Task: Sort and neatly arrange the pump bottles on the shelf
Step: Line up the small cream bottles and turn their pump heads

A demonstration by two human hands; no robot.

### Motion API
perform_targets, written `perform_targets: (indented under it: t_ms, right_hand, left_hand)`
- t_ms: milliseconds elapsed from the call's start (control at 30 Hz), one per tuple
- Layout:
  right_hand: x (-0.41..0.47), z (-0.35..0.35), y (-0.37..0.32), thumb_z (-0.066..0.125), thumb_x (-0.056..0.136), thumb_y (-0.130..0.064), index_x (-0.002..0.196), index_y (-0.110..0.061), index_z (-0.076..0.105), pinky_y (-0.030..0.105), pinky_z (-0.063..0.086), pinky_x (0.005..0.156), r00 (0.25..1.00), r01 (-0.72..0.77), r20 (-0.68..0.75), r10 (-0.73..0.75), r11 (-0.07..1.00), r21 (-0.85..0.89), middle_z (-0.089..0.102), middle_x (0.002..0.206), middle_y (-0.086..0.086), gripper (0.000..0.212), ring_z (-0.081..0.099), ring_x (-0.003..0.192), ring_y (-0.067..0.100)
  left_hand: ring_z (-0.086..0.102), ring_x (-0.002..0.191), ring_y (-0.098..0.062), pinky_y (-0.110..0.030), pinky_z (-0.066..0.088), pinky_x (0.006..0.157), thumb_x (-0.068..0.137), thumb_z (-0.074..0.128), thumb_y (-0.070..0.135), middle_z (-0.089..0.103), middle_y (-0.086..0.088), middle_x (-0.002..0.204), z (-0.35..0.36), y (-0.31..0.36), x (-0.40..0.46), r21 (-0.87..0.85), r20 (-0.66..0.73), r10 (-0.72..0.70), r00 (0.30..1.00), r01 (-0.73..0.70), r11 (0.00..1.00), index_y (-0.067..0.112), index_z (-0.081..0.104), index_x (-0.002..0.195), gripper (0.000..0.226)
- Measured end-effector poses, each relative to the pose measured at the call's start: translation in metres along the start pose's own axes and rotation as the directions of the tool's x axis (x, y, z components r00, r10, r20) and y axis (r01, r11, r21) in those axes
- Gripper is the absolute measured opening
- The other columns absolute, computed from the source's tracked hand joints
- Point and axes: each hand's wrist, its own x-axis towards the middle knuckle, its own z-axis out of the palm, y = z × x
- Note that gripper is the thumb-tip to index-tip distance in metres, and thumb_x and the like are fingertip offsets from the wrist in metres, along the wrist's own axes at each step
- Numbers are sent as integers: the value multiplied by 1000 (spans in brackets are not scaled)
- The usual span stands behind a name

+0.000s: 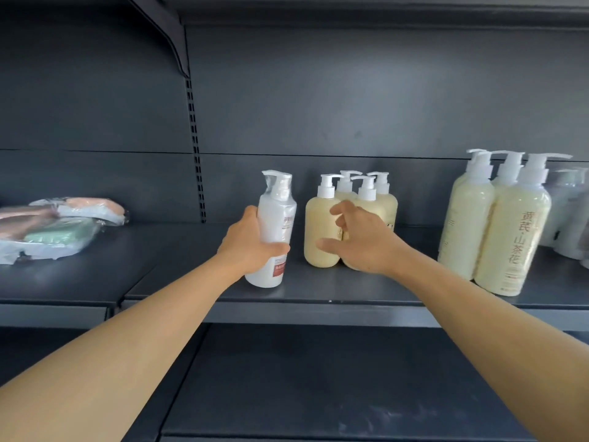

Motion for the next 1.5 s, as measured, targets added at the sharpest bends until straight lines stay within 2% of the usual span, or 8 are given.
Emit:
perform_targets:
  t_ms: [233, 300, 467, 667, 833, 1033, 1233, 1500]
  right_hand:
    - [-28, -61, 16, 67, 78, -50, 139, -21, 33, 22, 40, 83, 999, -28, -31, 33, 988, 150, 50, 127, -5, 76, 50, 110, 13]
    - [-39, -81, 30, 68, 77, -51, 132, -19, 41, 21, 42, 78, 998, -41, -49, 49, 990, 137, 54, 121, -8, 69, 53, 105, 11]
    - [-70, -134, 78, 71, 73, -51, 110, -14, 58, 34, 50, 88, 990, -112, -73, 118, 990, 81, 64, 105, -1, 54, 60, 99, 17]
    - [-113, -201, 146, 71, 79, -39, 89, -14, 61, 20, 42, 60, 986, -127, -102, 131, 991, 48, 62, 83, -5, 29, 57, 73, 10]
    - [-128, -239, 197, 67, 84, -34, 62, -17, 42, 22, 28, 49, 977, -149, -149, 155, 987, 53, 40, 61, -6, 37, 38, 54, 9]
    - [-107, -258, 240, 63, 86, -36, 71, -18, 41, 21, 30, 50, 966, -163, -198, 167, 986, 39, 45, 70, -5, 32, 41, 59, 6]
    - [-72, -248, 266, 62, 84, -40, 111, -9, 48, 27, 35, 59, 962, -183, -202, 182, 983, 13, 51, 96, 1, 43, 48, 83, 19]
    - [-42, -231, 283, 61, 86, -36, 120, -3, 45, 31, 37, 72, 945, -255, -217, 244, 966, -26, 55, 113, 12, 50, 50, 94, 27]
  left_hand:
    - [59, 101, -18, -36, 51, 84, 71, 77, 23, 59, 5, 113, 42, 69, -35, -86, 144, 183, 973, -172, 981, 20, 45, 122, 60]
    - [59, 101, -18, -38, 51, 87, 70, 78, 27, 60, 5, 112, 63, 92, -44, -74, 179, 231, 956, -222, 972, 20, 45, 122, 62]
    - [59, 103, -18, -36, 50, 86, 71, 78, 31, 61, 4, 113, 126, 155, -68, -71, 228, 307, 924, -298, 952, 17, 45, 120, 61]
    - [56, 99, -14, -28, 46, 80, 71, 78, 34, 58, 5, 117, 201, 229, -96, -102, 260, 337, 905, -322, 941, 17, 43, 124, 66]
    - [59, 102, -19, -42, 52, 87, 69, 77, 38, 60, 5, 113, 247, 275, -107, -67, 280, 338, 899, -333, 941, 21, 41, 122, 66]
    - [56, 106, -16, -38, 49, 92, 76, 73, 30, 56, 3, 121, 269, 285, -101, 144, 306, 260, 916, -314, 938, 23, 35, 133, 68]
    - [53, 112, -19, -41, 49, 93, 79, 70, 32, 53, 1, 125, 271, 276, -88, 284, 299, 136, 945, -224, 932, 25, 38, 132, 62]
    - [53, 110, -16, -40, 48, 92, 80, 67, 34, 57, 8, 117, 260, 261, -77, 334, 306, 110, 946, -215, 918, 28, 42, 127, 53]
